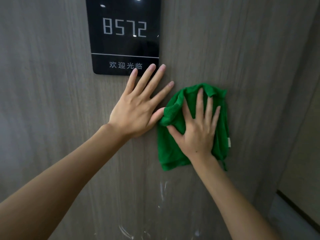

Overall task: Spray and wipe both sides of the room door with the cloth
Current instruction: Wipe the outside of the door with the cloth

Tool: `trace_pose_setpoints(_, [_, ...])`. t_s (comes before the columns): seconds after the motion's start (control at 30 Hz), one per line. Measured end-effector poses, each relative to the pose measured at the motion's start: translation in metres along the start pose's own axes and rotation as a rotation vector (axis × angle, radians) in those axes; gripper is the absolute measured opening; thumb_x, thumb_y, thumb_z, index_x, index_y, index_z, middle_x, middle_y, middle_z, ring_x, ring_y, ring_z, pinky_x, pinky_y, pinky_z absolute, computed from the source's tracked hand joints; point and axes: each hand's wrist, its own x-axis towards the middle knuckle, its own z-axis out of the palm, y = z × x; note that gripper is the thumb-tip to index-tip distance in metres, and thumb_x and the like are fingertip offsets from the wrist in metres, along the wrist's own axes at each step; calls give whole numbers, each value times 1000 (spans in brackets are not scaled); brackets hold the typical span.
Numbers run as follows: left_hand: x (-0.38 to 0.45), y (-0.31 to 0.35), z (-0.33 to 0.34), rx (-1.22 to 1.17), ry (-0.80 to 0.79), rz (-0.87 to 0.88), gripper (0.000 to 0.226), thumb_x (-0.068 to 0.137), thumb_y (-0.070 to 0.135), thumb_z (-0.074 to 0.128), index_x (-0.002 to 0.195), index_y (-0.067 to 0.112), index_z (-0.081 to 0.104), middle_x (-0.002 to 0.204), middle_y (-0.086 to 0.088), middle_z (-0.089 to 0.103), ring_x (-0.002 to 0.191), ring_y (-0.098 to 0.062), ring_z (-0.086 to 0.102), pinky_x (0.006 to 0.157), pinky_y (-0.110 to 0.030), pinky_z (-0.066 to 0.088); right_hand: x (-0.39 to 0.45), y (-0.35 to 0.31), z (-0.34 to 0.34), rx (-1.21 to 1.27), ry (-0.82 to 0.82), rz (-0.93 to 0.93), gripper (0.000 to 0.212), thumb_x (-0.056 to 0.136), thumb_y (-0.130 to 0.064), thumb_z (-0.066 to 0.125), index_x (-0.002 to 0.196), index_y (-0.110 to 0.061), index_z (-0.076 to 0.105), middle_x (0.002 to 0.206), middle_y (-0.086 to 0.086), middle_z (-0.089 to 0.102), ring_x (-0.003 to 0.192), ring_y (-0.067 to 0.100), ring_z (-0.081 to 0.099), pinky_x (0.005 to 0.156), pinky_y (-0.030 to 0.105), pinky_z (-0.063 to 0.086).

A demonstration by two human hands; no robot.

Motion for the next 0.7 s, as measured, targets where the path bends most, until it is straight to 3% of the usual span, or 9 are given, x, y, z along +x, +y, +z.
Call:
trace_pose_setpoints(0.17, [1, 2, 4, 9, 21, -10, 62, 101, 52, 18, 152, 18, 27, 160, -18, 13, 148, -35, 8, 118, -51, 0, -46, -32, 11, 65, -64, -34, 67, 86, -69, 35, 143, -34, 32, 154, 11, 21, 136, 39, 25, 115, 55, 6])
trace_pose_setpoints(0.37, [1, 4, 4, 40, 37, -18, 60, 103, 50, 21, 152, 16, 28, 159, -19, 15, 147, -37, 9, 119, -51, -1, -135, -39, 27, 78, -242, -428, 68, 76, -68, 54, 137, -40, 45, 144, -1, 35, 117, 26, 44, 108, 52, 21])
trace_pose_setpoints(0.47, [1, 5, 3, 57, 22, -22, 60, 103, 50, 21, 152, 17, 26, 159, -20, 14, 147, -40, 9, 118, -52, -1, -126, -18, 24, 78, -243, -505, 70, 74, -68, 53, 137, -41, 46, 144, -1, 35, 120, 26, 42, 112, 52, 14])
trace_pose_setpoints(0.57, [2, 7, 3, 68, 22, -34, 59, 102, 48, 26, 152, 16, 28, 158, -21, 16, 146, -41, 12, 118, -53, 0, -84, 7, 14, 69, -168, -434, 74, 74, -70, 45, 141, -38, 37, 148, 2, 30, 124, 32, 37, 115, 52, 3])
trace_pose_setpoints(0.7, [3, 8, 3, 65, 24, -27, 60, 102, 48, 29, 152, 15, 28, 158, -23, 17, 146, -43, 12, 118, -54, 2, -5, 57, -5, 29, -40, -196, 77, 81, -74, 41, 145, -33, 35, 153, 12, 32, 135, 37, 27, 113, 56, 7])
